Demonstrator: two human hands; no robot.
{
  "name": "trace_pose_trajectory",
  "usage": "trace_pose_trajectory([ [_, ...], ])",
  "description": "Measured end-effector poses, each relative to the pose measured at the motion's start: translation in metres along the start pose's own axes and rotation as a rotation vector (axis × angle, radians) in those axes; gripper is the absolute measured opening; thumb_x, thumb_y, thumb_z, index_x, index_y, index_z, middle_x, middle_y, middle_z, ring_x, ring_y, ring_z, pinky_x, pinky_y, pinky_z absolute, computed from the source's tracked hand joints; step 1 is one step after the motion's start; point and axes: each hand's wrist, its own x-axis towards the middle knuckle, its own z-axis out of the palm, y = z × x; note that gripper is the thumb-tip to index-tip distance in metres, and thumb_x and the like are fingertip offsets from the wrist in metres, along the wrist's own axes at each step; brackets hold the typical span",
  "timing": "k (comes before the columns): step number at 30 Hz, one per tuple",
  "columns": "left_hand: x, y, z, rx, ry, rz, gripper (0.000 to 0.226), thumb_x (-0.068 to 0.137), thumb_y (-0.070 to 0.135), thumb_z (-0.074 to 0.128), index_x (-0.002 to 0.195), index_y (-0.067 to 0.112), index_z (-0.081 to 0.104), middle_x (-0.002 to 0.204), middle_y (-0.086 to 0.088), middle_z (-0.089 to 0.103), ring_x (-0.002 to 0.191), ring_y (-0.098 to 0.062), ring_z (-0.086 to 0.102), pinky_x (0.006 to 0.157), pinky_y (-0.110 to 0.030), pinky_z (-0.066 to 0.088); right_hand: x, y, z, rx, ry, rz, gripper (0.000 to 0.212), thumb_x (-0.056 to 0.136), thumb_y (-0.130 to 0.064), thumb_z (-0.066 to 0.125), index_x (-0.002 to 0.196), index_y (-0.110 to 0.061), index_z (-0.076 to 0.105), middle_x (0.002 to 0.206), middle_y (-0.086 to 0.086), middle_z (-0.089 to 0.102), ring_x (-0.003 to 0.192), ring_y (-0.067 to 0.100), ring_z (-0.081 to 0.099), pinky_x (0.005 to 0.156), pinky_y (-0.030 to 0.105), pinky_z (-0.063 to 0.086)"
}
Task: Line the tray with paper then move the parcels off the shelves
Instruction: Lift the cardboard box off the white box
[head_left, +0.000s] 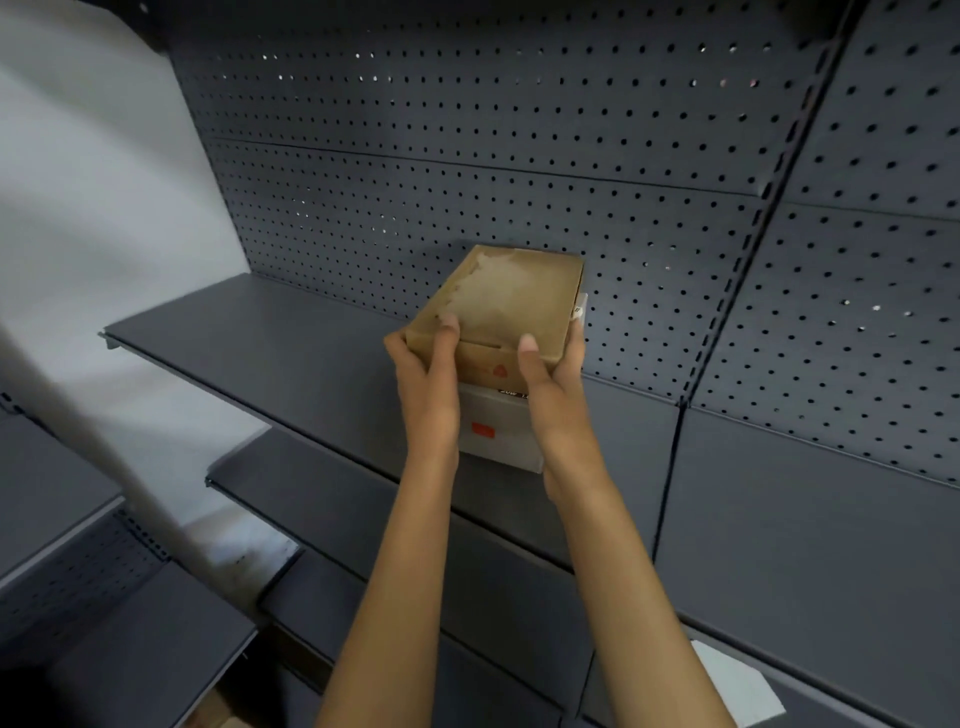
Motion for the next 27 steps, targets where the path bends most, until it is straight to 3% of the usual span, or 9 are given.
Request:
trace_pose_trajectory([
  [5,-0.042,0.012,0.033,-0.062,-0.038,-0.025,0.031,0.098,0.042,0.056,0.119,0.024,0.043,0.110,0.014,0.060,0.096,0.006,0.059,0.072,-0.013,0.044,-0.021,-0.020,-0.040,-0.035,0.087,-0.071,0.075,0.104,-0.043,0.048,0.163,-0.035,0.001,0.169,-0.009,0.022,0.154,0.009,0.023,0.127,0.040,0.022],
  [9,-0.075,0.024,0.064,-0.085,-0.069,-0.014,0.033,0.097,0.043,0.057,0.116,0.021,0.042,0.109,0.012,0.060,0.086,0.010,0.062,0.066,-0.009,0.047,-0.043,-0.039,-0.077,-0.055,0.160,-0.118,0.074,0.105,-0.040,0.049,0.163,-0.032,0.005,0.166,-0.008,0.030,0.151,0.009,0.031,0.125,0.039,0.027],
  [11,-0.097,0.030,0.081,-0.099,-0.118,0.009,0.032,0.097,0.042,0.058,0.116,0.022,0.042,0.110,0.011,0.061,0.082,0.013,0.063,0.065,-0.008,0.049,-0.060,-0.051,-0.101,-0.051,0.197,-0.133,0.072,0.105,-0.038,0.049,0.163,-0.033,0.006,0.162,-0.011,0.034,0.147,0.005,0.036,0.122,0.031,0.032],
  [13,-0.123,0.036,0.098,-0.109,-0.177,0.015,0.033,0.097,0.042,0.058,0.117,0.022,0.041,0.111,0.010,0.062,0.086,0.009,0.065,0.070,-0.012,0.051,-0.078,-0.063,-0.127,-0.057,0.235,-0.161,0.069,0.106,-0.035,0.048,0.162,-0.033,0.009,0.154,-0.018,0.037,0.138,-0.003,0.038,0.109,0.012,0.035],
  [15,-0.151,0.041,0.115,-0.134,-0.218,0.008,0.034,0.097,0.042,0.058,0.118,0.022,0.041,0.112,0.009,0.063,0.090,0.006,0.066,0.073,-0.014,0.052,-0.098,-0.074,-0.152,-0.075,0.278,-0.199,0.065,0.106,-0.032,0.048,0.160,-0.034,0.013,0.147,-0.023,0.040,0.131,-0.007,0.043,0.097,0.002,0.037],
  [19,-0.210,0.052,0.151,-0.191,-0.284,-0.024,0.033,0.097,0.041,0.058,0.116,0.021,0.041,0.117,0.003,0.065,0.104,-0.011,0.066,0.085,-0.028,0.055,-0.140,-0.093,-0.206,-0.118,0.357,-0.246,0.063,0.106,-0.032,0.049,0.159,-0.039,0.015,0.147,-0.019,0.050,0.127,-0.008,0.052,0.094,0.002,0.042],
  [22,-0.259,0.060,0.179,-0.196,-0.349,-0.026,0.032,0.097,0.042,0.059,0.115,0.021,0.041,0.117,0.004,0.064,0.103,-0.009,0.065,0.082,-0.025,0.054,-0.175,-0.109,-0.249,-0.123,0.428,-0.250,0.064,0.106,-0.034,0.049,0.160,-0.039,0.016,0.138,-0.023,0.052,0.113,-0.022,0.050,0.084,-0.004,0.042],
  [24,-0.292,0.063,0.199,-0.208,-0.397,-0.032,0.031,0.097,0.040,0.058,0.114,0.021,0.040,0.115,0.006,0.064,0.100,-0.005,0.064,0.078,-0.021,0.051,-0.201,-0.118,-0.277,-0.128,0.482,-0.255,0.064,0.106,-0.034,0.049,0.160,-0.039,0.016,0.138,-0.024,0.053,0.115,-0.021,0.051,0.091,0.001,0.043],
  [27,-0.340,0.063,0.223,-0.216,-0.467,-0.048,0.030,0.098,0.040,0.058,0.114,0.022,0.040,0.113,0.009,0.064,0.096,0.003,0.063,0.074,-0.014,0.049,-0.238,-0.127,-0.317,-0.131,0.560,-0.281,0.064,0.105,-0.032,0.050,0.159,-0.038,0.017,0.148,-0.018,0.052,0.132,-0.003,0.052,0.112,0.021,0.040],
])
